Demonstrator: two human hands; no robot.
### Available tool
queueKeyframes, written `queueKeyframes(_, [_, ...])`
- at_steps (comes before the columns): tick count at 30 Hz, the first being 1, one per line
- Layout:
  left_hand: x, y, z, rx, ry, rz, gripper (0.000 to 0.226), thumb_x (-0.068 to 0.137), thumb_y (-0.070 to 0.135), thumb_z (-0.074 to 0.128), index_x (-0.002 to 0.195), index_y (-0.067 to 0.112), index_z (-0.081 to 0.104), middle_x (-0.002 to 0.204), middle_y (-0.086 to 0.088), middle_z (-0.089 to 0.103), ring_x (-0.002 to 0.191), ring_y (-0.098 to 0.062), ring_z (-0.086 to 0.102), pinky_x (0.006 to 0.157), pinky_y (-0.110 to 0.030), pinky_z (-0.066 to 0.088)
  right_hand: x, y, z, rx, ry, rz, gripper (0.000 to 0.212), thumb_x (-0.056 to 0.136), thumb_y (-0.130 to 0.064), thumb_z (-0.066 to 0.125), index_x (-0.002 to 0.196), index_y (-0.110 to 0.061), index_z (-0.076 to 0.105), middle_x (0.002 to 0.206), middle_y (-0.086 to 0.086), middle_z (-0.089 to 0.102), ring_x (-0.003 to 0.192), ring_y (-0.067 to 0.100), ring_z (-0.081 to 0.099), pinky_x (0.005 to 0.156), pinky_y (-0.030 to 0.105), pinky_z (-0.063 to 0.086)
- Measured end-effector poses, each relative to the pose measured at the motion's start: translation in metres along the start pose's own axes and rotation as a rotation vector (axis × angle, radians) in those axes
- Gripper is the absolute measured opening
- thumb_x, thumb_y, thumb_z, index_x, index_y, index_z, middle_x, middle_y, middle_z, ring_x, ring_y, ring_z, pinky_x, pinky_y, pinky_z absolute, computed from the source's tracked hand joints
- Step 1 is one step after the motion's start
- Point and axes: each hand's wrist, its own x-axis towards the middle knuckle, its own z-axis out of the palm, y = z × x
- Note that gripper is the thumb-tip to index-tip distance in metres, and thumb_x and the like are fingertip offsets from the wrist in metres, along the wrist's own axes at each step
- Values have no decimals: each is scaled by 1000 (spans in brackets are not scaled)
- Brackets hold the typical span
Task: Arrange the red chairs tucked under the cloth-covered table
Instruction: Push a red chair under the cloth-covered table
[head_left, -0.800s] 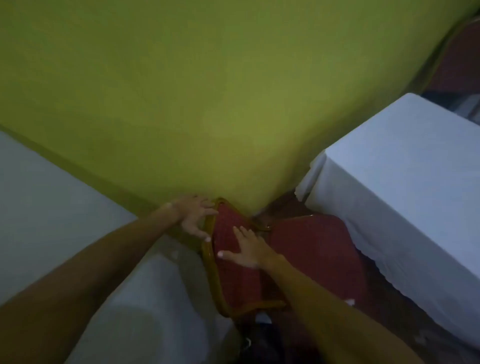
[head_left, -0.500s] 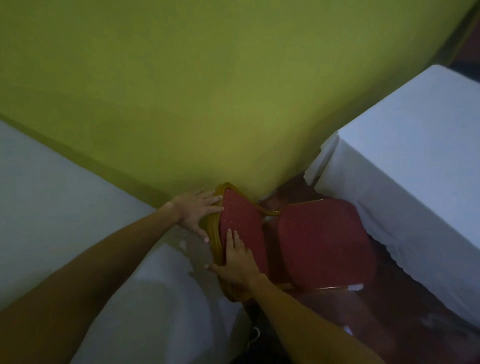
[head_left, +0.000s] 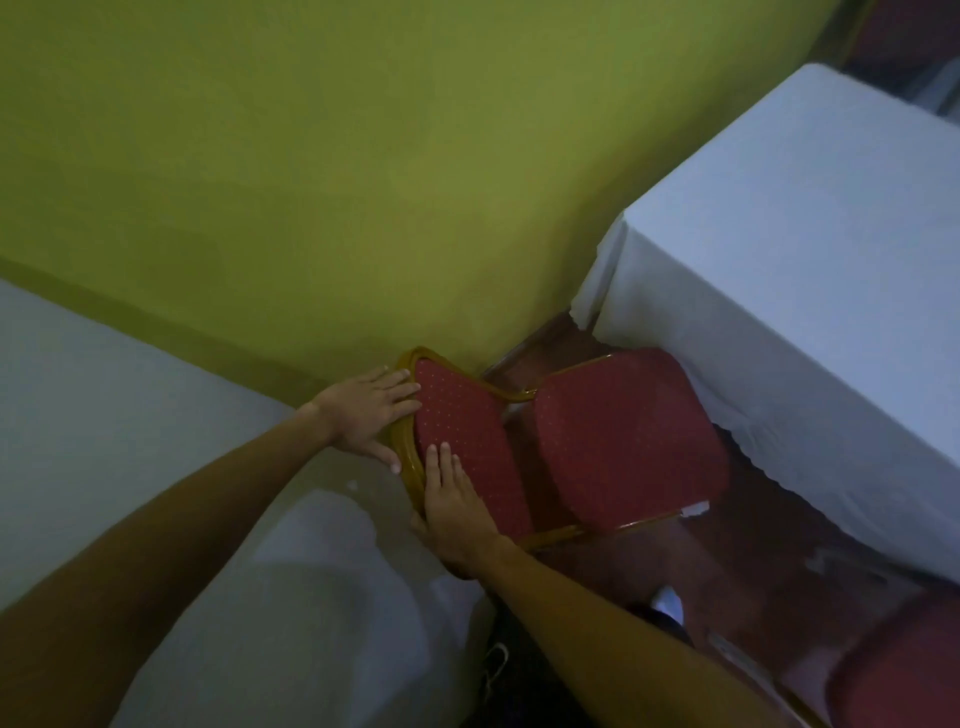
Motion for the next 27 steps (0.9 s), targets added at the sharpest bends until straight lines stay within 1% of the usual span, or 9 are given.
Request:
queueKeyframes(4, [4,36,-6,-1,26,49,116,69,95,22,156,18,18,163,-9,14,151,-28,2,120,-46,-4,-37,24,-1,-35,-32,-33,93,99,-40,52,154,0,-11,163,24,-11,151,38,-6,122,44,3])
queueKeyframes(8, [6,74,-8,-17,52,98,118,67,96,21,155,17,21,161,-10,21,150,-28,11,120,-42,0,-77,46,-2,-25,-78,-26,96,98,-45,52,155,-9,-16,165,15,-15,152,31,-9,122,52,12])
queueKeyframes(13, [9,116,-3,-27,113,140,125,67,97,10,153,8,28,159,-13,28,149,-29,17,122,-42,7,-120,66,-6,1,-115,-15,90,100,-47,48,156,-14,-16,165,8,-17,152,28,-9,121,57,14])
queueKeyframes(15, [13,128,0,-84,211,200,123,69,97,19,144,4,44,150,-13,44,143,-28,33,120,-42,19,-135,71,-6,13,-122,7,90,100,-46,48,156,-17,-16,165,5,-18,152,26,-9,121,56,14])
queueKeyframes(17, [16,135,2,-140,309,252,112,70,96,30,125,5,65,128,-11,65,122,-26,59,106,-42,42,-145,73,-5,29,-126,19,89,100,-44,49,156,-20,-16,165,2,-19,152,24,-9,121,56,12])
queueKeyframes(19, [18,141,0,-166,351,286,108,71,96,27,112,8,73,114,-8,72,106,-23,68,91,-38,54,-153,76,-6,49,-131,15,89,100,-41,50,156,-21,-16,165,1,-19,152,24,-9,121,55,9])
queueKeyframes(21, [17,149,-1,-183,373,285,107,71,96,25,109,9,75,111,-7,73,102,-23,70,86,-36,56,-159,79,-9,66,-142,2,89,100,-39,51,156,-22,-15,165,1,-18,152,25,-9,119,56,9])
queueKeyframes(25, [13,169,4,-245,338,228,106,66,96,38,109,6,74,112,-9,72,104,-25,69,90,-38,54,-171,88,-11,44,-198,-12,90,99,-37,53,157,-20,-14,165,3,-16,152,27,-9,119,59,10])
queueKeyframes(27, [12,179,4,-239,318,212,107,67,96,35,110,5,73,112,-9,72,104,-24,69,90,-38,54,-177,95,-12,40,-204,-29,89,100,-37,53,157,-21,-14,166,3,-16,152,27,-9,119,59,10])
